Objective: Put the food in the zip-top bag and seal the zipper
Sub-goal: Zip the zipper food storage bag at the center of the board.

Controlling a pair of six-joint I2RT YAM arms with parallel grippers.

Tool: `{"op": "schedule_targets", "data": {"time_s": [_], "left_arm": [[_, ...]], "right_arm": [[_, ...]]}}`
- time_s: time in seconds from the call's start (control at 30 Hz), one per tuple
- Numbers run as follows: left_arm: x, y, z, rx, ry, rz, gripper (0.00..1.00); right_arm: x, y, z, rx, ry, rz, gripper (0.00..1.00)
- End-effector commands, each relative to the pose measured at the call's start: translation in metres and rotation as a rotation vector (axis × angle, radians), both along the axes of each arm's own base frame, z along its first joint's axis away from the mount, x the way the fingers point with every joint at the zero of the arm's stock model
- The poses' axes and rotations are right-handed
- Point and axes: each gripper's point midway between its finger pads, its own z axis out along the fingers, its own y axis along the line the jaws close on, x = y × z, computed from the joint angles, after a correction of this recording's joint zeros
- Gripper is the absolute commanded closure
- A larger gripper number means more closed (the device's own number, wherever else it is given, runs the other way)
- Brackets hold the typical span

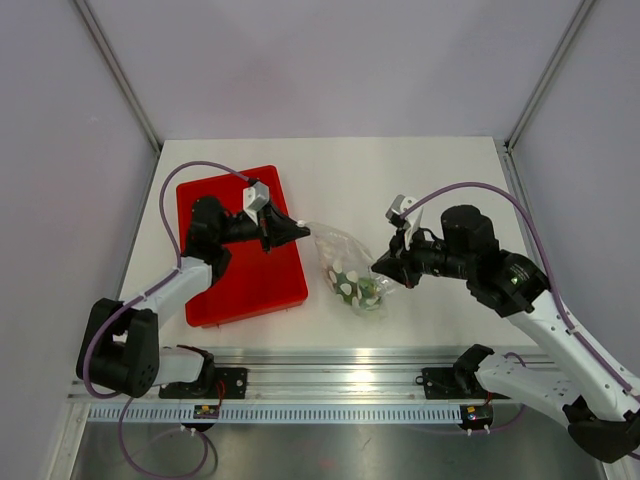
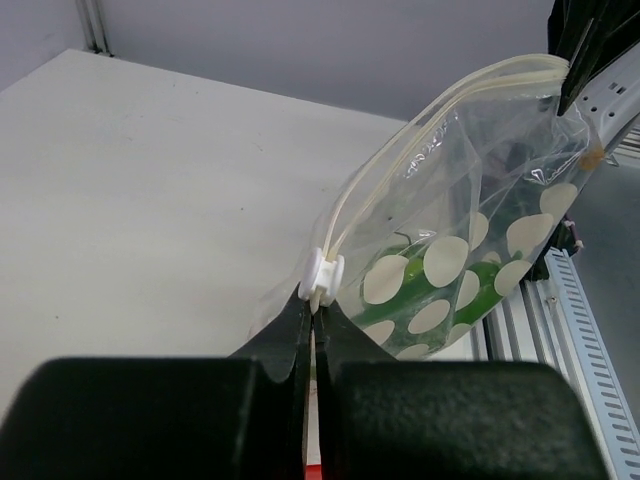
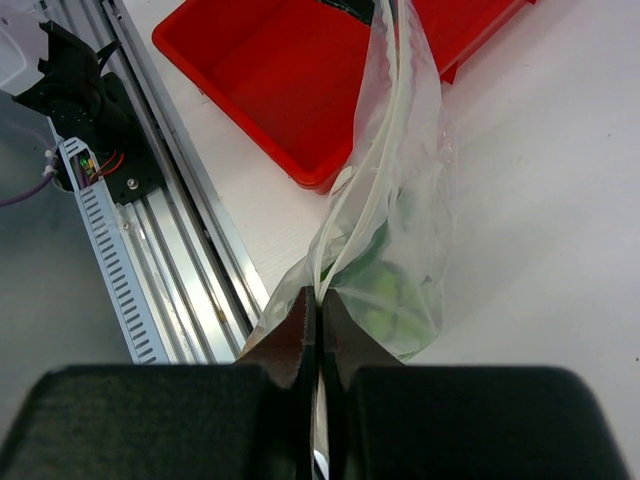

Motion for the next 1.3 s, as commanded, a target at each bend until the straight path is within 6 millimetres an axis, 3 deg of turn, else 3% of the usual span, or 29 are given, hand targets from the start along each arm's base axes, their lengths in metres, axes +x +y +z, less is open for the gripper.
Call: {"op": "schedule_targets", "data": {"time_s": [0.0, 0.13, 0.17, 0.23, 0.27, 0.33, 0.37, 0.43, 0.47, 0.5, 0.67, 0.8, 1.27], "left_arm": [[0.003, 0.002, 0.017, 0.003, -0.054, 0.039, 1.0], [0.009, 0.005, 0.019, 0.071, -0.039, 0.077, 1.0], [0.008, 0.006, 0.019, 0.092, -0.006, 0.078, 1.0], [0.006, 0.008, 0.022, 0.105, -0.019, 0.083, 1.0], [0.003, 0.009, 0.022, 0.11, -0.008, 0.079, 1.0], [0.0, 0.01, 0.028, 0.105, -0.024, 0.08, 1.0], [-0.002, 0.01, 0.029, 0.106, -0.019, 0.077, 1.0], [-0.004, 0.01, 0.034, 0.104, -0.024, 0.068, 1.0], [-0.006, 0.01, 0.032, 0.113, -0.001, 0.063, 1.0], [-0.006, 0.01, 0.037, 0.113, -0.007, 0.06, 1.0], [-0.01, 0.009, 0.038, 0.129, 0.049, 0.034, 1.0], [-0.012, 0.007, 0.036, 0.133, 0.065, 0.02, 1.0], [-0.017, 0.005, 0.039, 0.126, 0.05, 0.001, 1.0]], "right_arm": [[0.013, -0.002, 0.013, 0.004, -0.019, -0.066, 0.72], [0.023, -0.002, 0.018, -0.046, 0.005, -0.089, 0.6], [0.025, 0.0, 0.033, -0.029, -0.014, -0.091, 0.59], [0.029, 0.006, 0.04, -0.035, -0.004, -0.074, 0.59], [0.028, 0.011, 0.057, -0.006, -0.026, -0.049, 0.59], [0.036, 0.022, 0.061, -0.019, -0.031, -0.034, 0.6], [0.039, 0.027, 0.072, -0.013, -0.06, -0.031, 0.6], [0.048, 0.044, 0.068, -0.06, -0.093, -0.041, 0.61], [0.052, 0.05, 0.078, -0.059, -0.119, -0.048, 0.61], [0.06, 0.063, 0.069, -0.089, -0.107, -0.049, 0.61], [0.065, 0.106, 0.062, -0.139, -0.134, -0.004, 0.61], [0.071, 0.125, 0.056, -0.14, -0.177, 0.024, 0.59], [0.081, 0.148, 0.042, -0.158, -0.158, 0.067, 0.63]]}}
